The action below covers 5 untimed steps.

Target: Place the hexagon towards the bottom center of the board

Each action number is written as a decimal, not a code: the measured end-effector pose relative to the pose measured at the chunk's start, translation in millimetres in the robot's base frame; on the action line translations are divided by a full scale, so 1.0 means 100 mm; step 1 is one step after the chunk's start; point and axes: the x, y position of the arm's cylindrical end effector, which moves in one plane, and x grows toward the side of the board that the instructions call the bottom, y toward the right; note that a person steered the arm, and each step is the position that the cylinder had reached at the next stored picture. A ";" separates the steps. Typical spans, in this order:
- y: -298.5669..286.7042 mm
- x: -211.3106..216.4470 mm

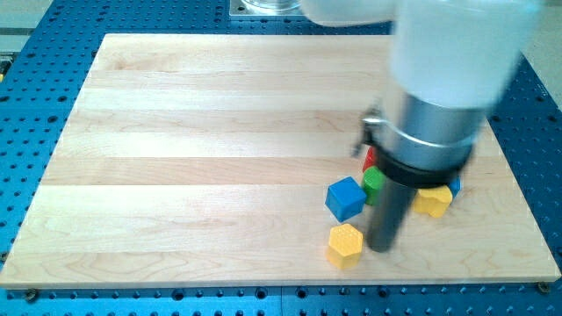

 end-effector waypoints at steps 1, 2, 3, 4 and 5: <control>0.24 0.26; -0.16 0.26; -0.42 0.26; -0.88 0.25; -1.02 0.24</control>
